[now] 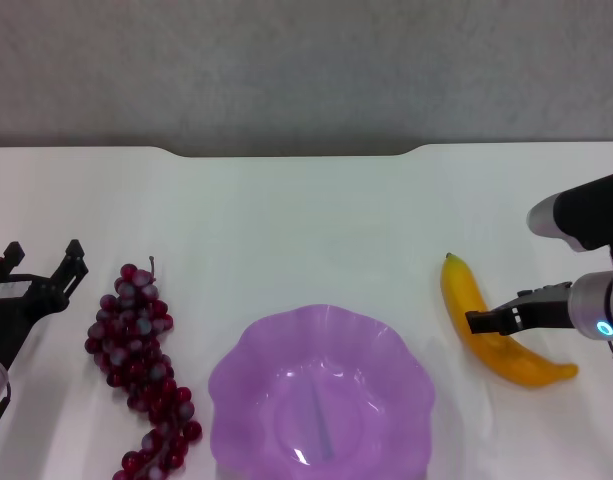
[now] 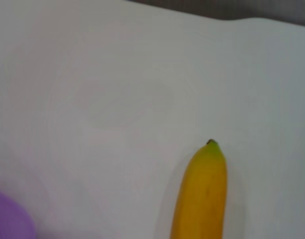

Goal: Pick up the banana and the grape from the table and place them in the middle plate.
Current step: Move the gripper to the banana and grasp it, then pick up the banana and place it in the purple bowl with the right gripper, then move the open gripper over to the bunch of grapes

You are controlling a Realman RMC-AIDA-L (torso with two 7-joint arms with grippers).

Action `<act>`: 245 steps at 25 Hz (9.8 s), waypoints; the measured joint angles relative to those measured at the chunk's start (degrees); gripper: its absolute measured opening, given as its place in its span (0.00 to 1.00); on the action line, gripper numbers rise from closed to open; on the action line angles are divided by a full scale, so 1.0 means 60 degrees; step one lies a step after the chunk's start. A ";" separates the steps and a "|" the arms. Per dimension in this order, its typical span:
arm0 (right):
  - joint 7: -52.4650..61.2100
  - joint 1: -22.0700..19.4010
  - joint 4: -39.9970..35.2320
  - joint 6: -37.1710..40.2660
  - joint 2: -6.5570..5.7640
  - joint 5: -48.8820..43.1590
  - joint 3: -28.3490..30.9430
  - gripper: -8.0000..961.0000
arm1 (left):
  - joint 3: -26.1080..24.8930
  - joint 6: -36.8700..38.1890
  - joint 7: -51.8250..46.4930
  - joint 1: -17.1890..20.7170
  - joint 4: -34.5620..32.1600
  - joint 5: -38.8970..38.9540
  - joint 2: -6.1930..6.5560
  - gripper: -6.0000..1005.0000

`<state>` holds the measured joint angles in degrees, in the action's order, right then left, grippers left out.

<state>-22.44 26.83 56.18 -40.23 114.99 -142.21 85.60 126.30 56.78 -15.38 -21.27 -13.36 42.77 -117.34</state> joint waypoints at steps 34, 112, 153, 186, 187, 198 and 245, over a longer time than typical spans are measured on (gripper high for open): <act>-0.0026 0.0465 -0.1672 0.2287 0.0023 0.0794 -0.1740 0.77 | 0.0000 -0.0015 -0.0001 -0.0020 -0.0015 0.0005 -0.0015 0.81; -0.2075 -0.0154 0.2837 0.1662 -0.0007 0.1094 -0.5124 0.67 | -0.0074 -0.0220 -0.0001 -0.0034 0.0000 0.0004 0.0015 0.82; 0.4393 -0.0541 -0.5842 1.5354 0.0031 0.1289 -0.7089 0.85 | 0.0025 -0.0172 -0.0468 -0.0032 -0.0083 -0.0082 0.0013 0.82; 0.4420 -0.0277 -0.6168 1.4092 0.0018 0.1234 -0.7195 0.85 | -0.5116 -1.6265 0.3769 0.1995 -1.1514 -0.3163 0.0169 0.82; 0.4419 -0.0273 -0.6167 1.4091 0.0019 0.1237 -0.7193 0.85 | -0.5416 -1.6773 0.4334 0.1873 -1.1662 -0.2653 0.0183 0.82; 0.4469 -0.0203 -0.6173 1.4086 0.0037 0.1245 -0.7205 0.85 | -0.6573 -1.7069 0.6360 0.1082 -1.0613 -0.0873 0.0089 0.82; 0.4469 -0.0165 -0.6034 1.4163 0.0038 0.1187 -0.7327 0.85 | -0.5992 -1.3175 0.7046 -0.0543 -0.5803 0.0501 0.0059 0.78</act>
<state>4.38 25.84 19.97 44.75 115.22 -135.09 41.64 90.35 -22.27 26.89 -24.53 -48.17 45.78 -116.98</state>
